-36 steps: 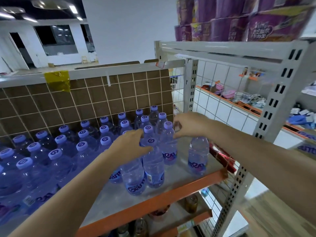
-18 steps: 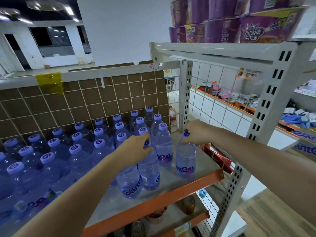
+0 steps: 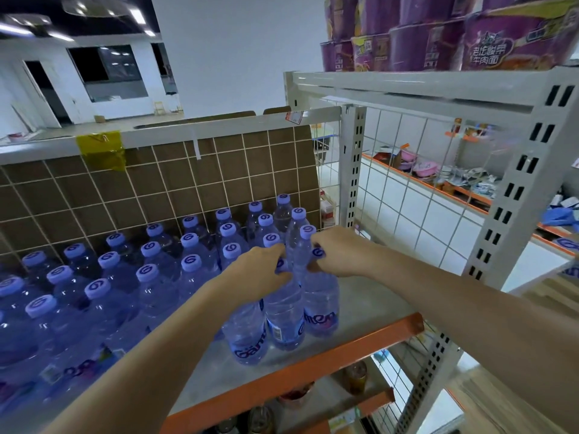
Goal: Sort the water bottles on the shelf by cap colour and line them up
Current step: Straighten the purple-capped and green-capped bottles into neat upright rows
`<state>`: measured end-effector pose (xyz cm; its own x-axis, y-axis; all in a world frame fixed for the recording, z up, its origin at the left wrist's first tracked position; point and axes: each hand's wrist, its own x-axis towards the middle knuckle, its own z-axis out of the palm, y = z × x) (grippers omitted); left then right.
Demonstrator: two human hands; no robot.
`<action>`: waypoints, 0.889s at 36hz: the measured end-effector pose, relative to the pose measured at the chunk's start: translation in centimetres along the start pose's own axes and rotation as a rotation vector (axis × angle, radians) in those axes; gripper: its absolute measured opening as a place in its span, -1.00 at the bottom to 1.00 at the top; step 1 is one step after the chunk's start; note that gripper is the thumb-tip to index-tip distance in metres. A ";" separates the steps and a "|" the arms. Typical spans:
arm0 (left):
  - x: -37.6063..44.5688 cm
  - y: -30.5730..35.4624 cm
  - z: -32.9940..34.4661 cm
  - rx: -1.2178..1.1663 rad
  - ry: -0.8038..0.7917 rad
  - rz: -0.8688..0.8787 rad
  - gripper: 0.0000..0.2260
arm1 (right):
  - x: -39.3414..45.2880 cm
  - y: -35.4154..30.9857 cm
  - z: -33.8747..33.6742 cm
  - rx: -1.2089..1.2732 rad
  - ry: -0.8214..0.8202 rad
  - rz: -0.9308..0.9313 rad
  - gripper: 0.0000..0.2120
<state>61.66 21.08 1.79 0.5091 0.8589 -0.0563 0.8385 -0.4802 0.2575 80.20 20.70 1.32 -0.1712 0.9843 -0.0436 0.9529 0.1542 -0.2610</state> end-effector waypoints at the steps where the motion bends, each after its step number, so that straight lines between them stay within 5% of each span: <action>1: 0.0 0.0 0.0 -0.007 -0.002 0.000 -0.80 | 0.1 0.1 0.1 0.000 0.006 -0.004 -0.76; 13: -0.2 0.1 0.4 0.012 0.035 -0.029 -0.80 | -0.6 -0.5 -1.0 -0.011 -0.077 -0.006 -0.74; 18: -1.0 0.0 0.4 0.023 0.120 -0.037 -0.78 | -1.7 -1.8 -2.0 -0.208 0.044 -0.053 -0.73; 27: -4.2 -1.9 -2.5 -0.003 0.364 -0.062 -0.76 | -1.2 -5.0 -2.8 -0.068 0.179 -0.175 -0.95; 32: -7.2 -4.4 -3.4 0.061 0.395 -0.117 -0.83 | -0.3 -7.8 -1.4 -0.006 0.177 -0.226 -0.80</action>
<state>53.68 17.64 4.35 0.3060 0.9048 0.2962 0.9023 -0.3748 0.2128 73.20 19.38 4.75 -0.3334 0.9246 0.1842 0.8972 0.3712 -0.2394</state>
